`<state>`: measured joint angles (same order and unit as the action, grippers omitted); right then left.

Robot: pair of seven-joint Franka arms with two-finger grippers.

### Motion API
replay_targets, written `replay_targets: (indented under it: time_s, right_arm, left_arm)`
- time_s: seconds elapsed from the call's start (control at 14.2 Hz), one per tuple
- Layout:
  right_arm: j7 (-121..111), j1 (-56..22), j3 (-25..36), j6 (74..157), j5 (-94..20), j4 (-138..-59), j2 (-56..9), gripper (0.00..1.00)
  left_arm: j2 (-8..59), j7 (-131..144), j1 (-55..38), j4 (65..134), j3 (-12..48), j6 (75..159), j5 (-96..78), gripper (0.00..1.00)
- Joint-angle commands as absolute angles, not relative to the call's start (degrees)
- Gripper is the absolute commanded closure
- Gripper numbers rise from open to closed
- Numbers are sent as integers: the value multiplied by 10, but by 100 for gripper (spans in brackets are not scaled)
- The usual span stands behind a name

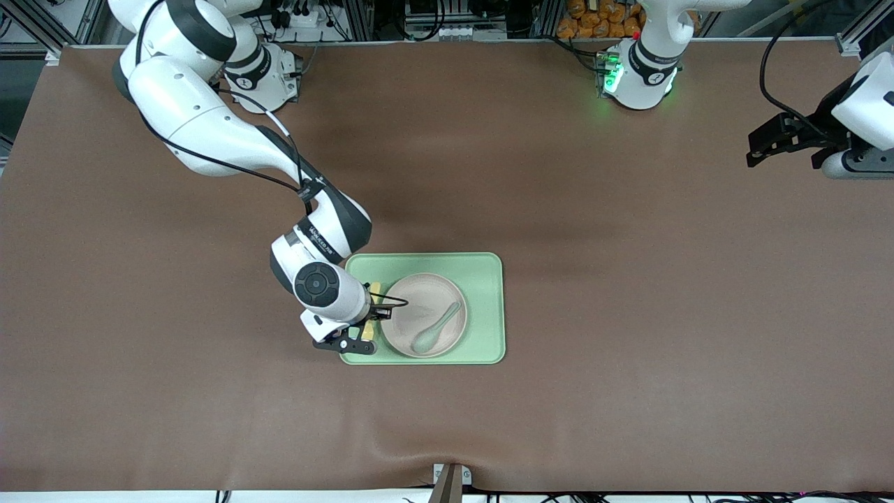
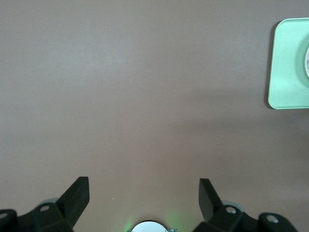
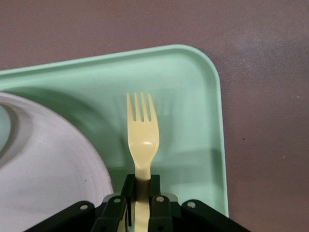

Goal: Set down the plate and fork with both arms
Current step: 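Lower the fork onto the tray and open the right gripper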

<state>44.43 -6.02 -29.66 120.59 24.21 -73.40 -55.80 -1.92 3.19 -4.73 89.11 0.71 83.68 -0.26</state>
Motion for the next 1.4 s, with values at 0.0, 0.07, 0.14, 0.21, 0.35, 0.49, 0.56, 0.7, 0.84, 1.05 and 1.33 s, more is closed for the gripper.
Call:
replay_targets:
  time_s: [0.0, 0.07, 0.14, 0.21, 0.35, 0.49, 0.56, 0.7, 0.84, 1.05, 1.33]
  right_arm:
    - [460, -50, -306, 1213, 265, -751, -550, 100]
    - [460, -50, -306, 1213, 270, -751, -550, 98]
    - [460, -49, -306, 1212, 272, -752, -550, 95]
    - [459, -49, -305, 1212, 273, -752, -550, 94]
    - [460, -47, -300, 1220, 282, -763, -551, 94]
    - [459, -45, -300, 1224, 284, -768, -551, 94]
    - [459, -45, -300, 1227, 283, -768, -551, 94]
    - [459, -45, -300, 1227, 283, -768, -551, 89]
    - [459, -44, -301, 1223, 282, -765, -551, 39]
    - [454, -41, -301, 1221, 282, -763, -549, 0]
    - [451, -35, -306, 1180, 281, -745, -543, 0]
  left_arm:
    - [-17, 26, -46, 884, 9, 836, -4, 0]
    - [-17, 26, -46, 884, 9, 836, -4, 0]
    - [-17, 26, -46, 884, 9, 836, -4, 0]
    - [-17, 26, -46, 884, 9, 836, -4, 0]
    - [-17, 26, -46, 884, 9, 836, -4, 0]
    - [-16, 26, -46, 884, 9, 836, -4, 0]
    - [-17, 26, -45, 885, 9, 836, -4, 0]
    - [-16, 26, -45, 885, 9, 836, -4, 0]
    - [-16, 26, -45, 885, 9, 836, -4, 0]
    - [-16, 26, -46, 885, 9, 836, -4, 0]
    - [-13, 26, -45, 885, 9, 836, -4, 0]
